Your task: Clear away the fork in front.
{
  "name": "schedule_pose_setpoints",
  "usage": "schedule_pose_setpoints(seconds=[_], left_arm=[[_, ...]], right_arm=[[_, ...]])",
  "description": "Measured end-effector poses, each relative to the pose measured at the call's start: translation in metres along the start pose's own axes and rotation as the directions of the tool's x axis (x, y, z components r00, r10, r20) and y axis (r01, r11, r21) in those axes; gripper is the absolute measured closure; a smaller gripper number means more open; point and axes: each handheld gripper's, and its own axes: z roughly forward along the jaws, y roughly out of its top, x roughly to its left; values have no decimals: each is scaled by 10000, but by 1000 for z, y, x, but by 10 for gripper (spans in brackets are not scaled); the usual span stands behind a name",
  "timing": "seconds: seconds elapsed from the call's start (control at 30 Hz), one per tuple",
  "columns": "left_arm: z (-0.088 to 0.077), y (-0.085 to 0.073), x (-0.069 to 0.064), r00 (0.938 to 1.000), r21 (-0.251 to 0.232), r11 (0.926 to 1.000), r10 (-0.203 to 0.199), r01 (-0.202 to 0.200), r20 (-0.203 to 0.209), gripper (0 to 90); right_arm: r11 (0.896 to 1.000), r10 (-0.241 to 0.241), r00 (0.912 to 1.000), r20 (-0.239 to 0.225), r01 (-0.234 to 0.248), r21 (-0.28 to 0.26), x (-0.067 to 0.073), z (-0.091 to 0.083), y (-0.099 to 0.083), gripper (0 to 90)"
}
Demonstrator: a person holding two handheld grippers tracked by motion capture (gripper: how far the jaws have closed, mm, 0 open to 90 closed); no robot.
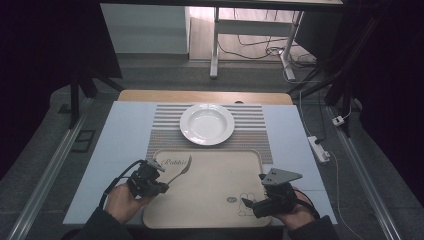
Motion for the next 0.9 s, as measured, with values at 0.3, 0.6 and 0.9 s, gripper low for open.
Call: schedule_pose_setpoints(seconds=[0.3, 0.6, 0.9], left_arm=[[12, -1, 3, 9832, 97, 9870, -1590, 1605, -895, 865], [24, 1, 4, 9679, 474, 9745, -2111, 2192, -1364, 865], [28, 0, 3, 9692, 485, 9777, -1952, 2045, -1502, 850]], right_arm=[[9998, 40, 9998, 211, -45, 212, -1, -7, -9, 66], [9996, 57, 9998, 174, -62, 291, -1, -9, -12, 67], [9992, -18, 9998, 175, 10, 407, -1, -8, -13, 67]])
